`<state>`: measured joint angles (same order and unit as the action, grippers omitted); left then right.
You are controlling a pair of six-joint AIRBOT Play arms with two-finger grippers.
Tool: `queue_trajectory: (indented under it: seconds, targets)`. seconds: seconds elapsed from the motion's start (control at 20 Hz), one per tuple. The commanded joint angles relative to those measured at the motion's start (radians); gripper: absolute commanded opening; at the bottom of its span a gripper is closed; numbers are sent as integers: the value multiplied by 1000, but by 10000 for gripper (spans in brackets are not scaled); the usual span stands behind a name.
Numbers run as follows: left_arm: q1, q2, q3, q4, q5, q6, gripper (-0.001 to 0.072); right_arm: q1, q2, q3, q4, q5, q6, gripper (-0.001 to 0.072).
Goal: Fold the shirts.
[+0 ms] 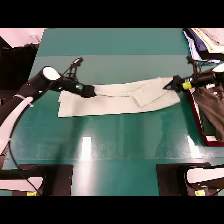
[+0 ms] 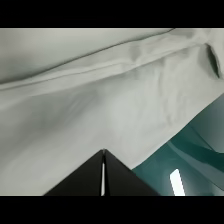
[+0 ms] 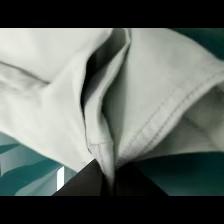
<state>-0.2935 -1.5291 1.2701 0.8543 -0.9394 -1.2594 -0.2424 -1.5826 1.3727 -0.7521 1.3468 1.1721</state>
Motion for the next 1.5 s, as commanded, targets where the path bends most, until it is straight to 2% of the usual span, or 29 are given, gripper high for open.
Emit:
queue_trajectory:
  seconds: [0.0, 0.2, 0.3, 0.5, 0.7, 0.9, 1.1, 1.25, 1.45]
  targets:
    - [-89, -135, 148, 29, 21, -53, 26, 71, 18, 158, 52, 72, 57, 12]
    - [-137, -277, 258, 28, 11, -54, 27, 218, 18, 326, 53, 72, 113, 12]
    - [-141, -327, 290, 28, 17, -96, 27, 290, 18, 398, 51, 58, 126, 12]
    - [-141, -348, 303, 28, 41, -103, 27, 399, 17, 504, 42, -9, 159, 11]
    - [-135, -347, 346, 28, 36, -103, 28, 462, 10, 515, 45, -32, 159, 11]
    - [-94, -333, 432, 43, -92, -103, 27, 504, -29, 515, 45, -43, 159, 11]
    - [-5, -322, 571, 191, -319, -123, 26, 565, -60, 516, 45, -79, 154, 11]
    - [88, -231, 617, 320, -359, -149, 27, 613, -61, 516, 44, -142, 149, 11]
    - [222, -83, 622, 378, -400, -147, 27, 679, -86, 516, 45, -207, 143, 11]
